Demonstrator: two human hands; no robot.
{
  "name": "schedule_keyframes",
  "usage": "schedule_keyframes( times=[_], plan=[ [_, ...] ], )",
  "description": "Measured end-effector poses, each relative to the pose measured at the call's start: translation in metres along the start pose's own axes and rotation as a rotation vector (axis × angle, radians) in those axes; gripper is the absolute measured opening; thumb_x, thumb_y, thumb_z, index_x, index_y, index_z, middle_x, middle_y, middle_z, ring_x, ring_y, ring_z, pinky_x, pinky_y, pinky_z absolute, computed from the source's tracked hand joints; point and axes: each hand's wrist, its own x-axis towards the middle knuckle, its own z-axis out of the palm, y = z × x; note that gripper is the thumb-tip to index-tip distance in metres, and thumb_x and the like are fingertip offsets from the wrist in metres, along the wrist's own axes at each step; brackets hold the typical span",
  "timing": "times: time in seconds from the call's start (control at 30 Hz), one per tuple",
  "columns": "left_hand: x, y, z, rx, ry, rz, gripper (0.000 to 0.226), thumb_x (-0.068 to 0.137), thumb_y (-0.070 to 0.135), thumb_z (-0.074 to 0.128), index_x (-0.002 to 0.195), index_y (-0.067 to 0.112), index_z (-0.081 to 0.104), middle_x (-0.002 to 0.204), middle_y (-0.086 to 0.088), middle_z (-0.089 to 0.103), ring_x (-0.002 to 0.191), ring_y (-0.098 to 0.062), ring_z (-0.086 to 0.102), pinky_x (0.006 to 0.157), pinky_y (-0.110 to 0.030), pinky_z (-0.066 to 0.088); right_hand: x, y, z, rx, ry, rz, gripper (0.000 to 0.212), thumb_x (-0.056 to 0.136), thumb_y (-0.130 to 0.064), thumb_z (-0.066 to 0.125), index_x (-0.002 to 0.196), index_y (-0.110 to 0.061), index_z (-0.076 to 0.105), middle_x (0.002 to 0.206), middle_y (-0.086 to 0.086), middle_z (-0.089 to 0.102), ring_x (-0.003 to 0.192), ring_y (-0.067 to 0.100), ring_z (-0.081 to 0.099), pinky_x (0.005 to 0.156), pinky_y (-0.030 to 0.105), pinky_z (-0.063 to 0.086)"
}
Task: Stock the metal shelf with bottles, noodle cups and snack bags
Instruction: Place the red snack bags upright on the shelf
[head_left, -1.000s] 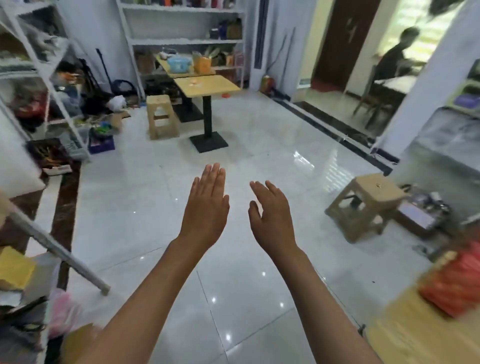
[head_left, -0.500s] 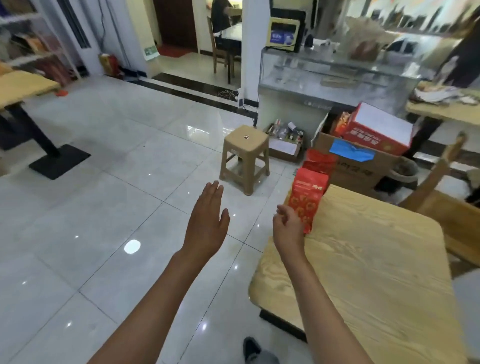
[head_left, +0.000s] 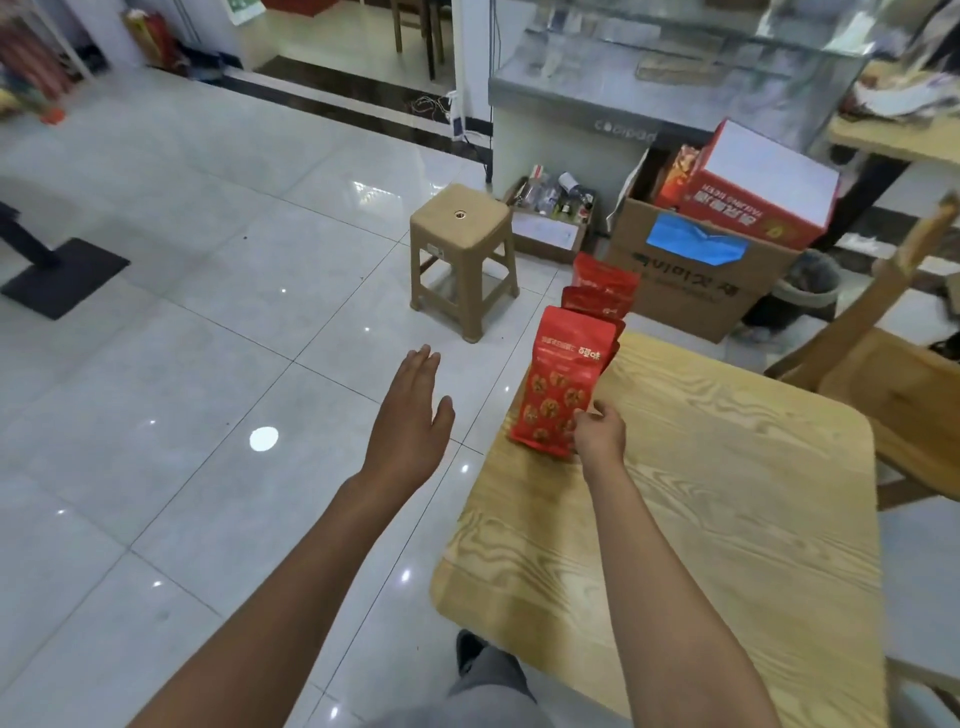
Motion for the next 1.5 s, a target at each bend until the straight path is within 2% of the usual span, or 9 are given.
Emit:
schedule_keyframes(
  times=[0.2, 0.3, 0.43, 0.67, 0.83, 0.93, 1.07, 1.23, 1.5],
  plan=[
    [0.014, -0.005, 0.008, -0.005, 0.004, -0.039, 0.054, 0.102, 0.017, 0.045, 0.152, 0.01, 0.029, 0.161, -0.001, 0.022, 0.149, -0.012, 0.01, 0.115, -0.02, 0.01, 0.0, 0.012, 0.004, 0.097, -0.022, -0.024, 0.01, 0.096, -0.011, 0.057, 0.1, -0.02, 0.06, 0.104, 0.005, 0.067, 0.089, 0.022, 0.063, 0.083, 0.042, 0.053],
    [0.013, -0.009, 0.012, -0.01, -0.01, -0.056, 0.054, 0.102, 0.018, 0.045, 0.152, 0.01, 0.029, 0.16, -0.001, 0.024, 0.149, -0.013, 0.012, 0.115, -0.021, 0.012, -0.006, 0.02, 0.004, 0.104, -0.038, -0.041, 0.016, 0.097, -0.013, 0.056, 0.082, -0.02, 0.059, 0.091, 0.005, 0.066, 0.083, 0.023, 0.06, 0.076, 0.041, 0.051],
    [0.006, -0.018, 0.006, -0.022, -0.015, -0.102, 0.048, 0.101, 0.02, 0.046, 0.148, 0.012, 0.036, 0.155, -0.001, 0.035, 0.145, -0.014, 0.026, 0.111, -0.021, 0.02, -0.039, 0.025, 0.01, 0.136, -0.09, -0.115, 0.017, 0.099, -0.015, 0.055, 0.083, -0.019, 0.058, 0.085, 0.001, 0.063, 0.076, 0.02, 0.057, 0.067, 0.033, 0.047],
    [-0.024, -0.058, -0.032, -0.197, -0.008, -0.374, 0.035, 0.101, 0.027, 0.049, 0.134, 0.017, 0.053, 0.136, 0.0, 0.056, 0.125, -0.018, 0.051, 0.098, -0.029, 0.04, -0.121, 0.002, 0.081, 0.078, -0.363, -0.198, 0.013, 0.101, -0.019, 0.052, 0.09, -0.016, 0.06, 0.091, 0.003, 0.068, 0.085, 0.022, 0.066, 0.072, 0.04, 0.058],
    [-0.076, -0.106, -0.097, -0.385, 0.27, -0.584, 0.03, 0.102, 0.025, 0.046, 0.129, 0.017, 0.056, 0.126, 0.001, 0.063, 0.106, -0.013, 0.059, 0.077, -0.018, 0.043, -0.199, -0.036, 0.156, -0.011, -0.585, -0.326, 0.016, 0.101, -0.021, 0.051, 0.1, -0.009, 0.061, 0.09, -0.001, 0.068, 0.081, 0.013, 0.066, 0.056, 0.025, 0.056],
    [-0.121, -0.136, -0.147, -0.465, 0.459, -0.632, 0.031, 0.102, 0.026, 0.049, 0.13, 0.018, 0.056, 0.125, 0.002, 0.064, 0.109, -0.013, 0.061, 0.084, -0.019, 0.046, -0.262, -0.048, 0.197, -0.092, -0.716, -0.447, 0.017, 0.102, -0.022, 0.051, 0.103, -0.008, 0.061, 0.089, -0.001, 0.067, 0.077, 0.012, 0.064, 0.046, 0.012, 0.046],
    [-0.196, -0.174, -0.212, -0.526, 0.743, -0.693, 0.024, 0.098, 0.026, 0.057, 0.12, 0.017, 0.06, 0.115, 0.005, 0.067, 0.105, -0.011, 0.064, 0.078, -0.016, 0.049, -0.357, -0.037, 0.25, -0.152, -0.916, -0.527, 0.017, 0.101, -0.025, 0.053, 0.101, -0.011, 0.063, 0.084, -0.001, 0.067, 0.07, 0.01, 0.062, 0.048, 0.014, 0.045],
    [-0.317, -0.222, -0.284, -0.541, 1.061, -0.748, 0.006, 0.091, 0.021, 0.067, 0.096, 0.02, 0.063, 0.1, 0.004, 0.071, 0.097, -0.014, 0.069, 0.081, -0.031, 0.058, -0.499, 0.001, 0.311, -0.229, -1.165, -0.609, 0.016, 0.1, -0.026, 0.055, 0.1, -0.013, 0.065, 0.082, -0.001, 0.069, 0.061, 0.001, 0.062, 0.048, 0.012, 0.044],
    [-0.522, -0.259, -0.392, -0.241, 1.562, -0.893, 0.02, 0.092, 0.022, 0.065, 0.076, 0.026, 0.053, 0.079, 0.005, 0.067, 0.075, -0.016, 0.065, 0.063, -0.038, 0.054, -0.72, 0.074, 0.36, -0.244, -1.625, -0.816, 0.011, 0.097, -0.023, 0.059, 0.089, -0.018, 0.064, 0.069, -0.008, 0.067, 0.053, 0.008, 0.057, 0.049, 0.021, 0.043]
  ],
)
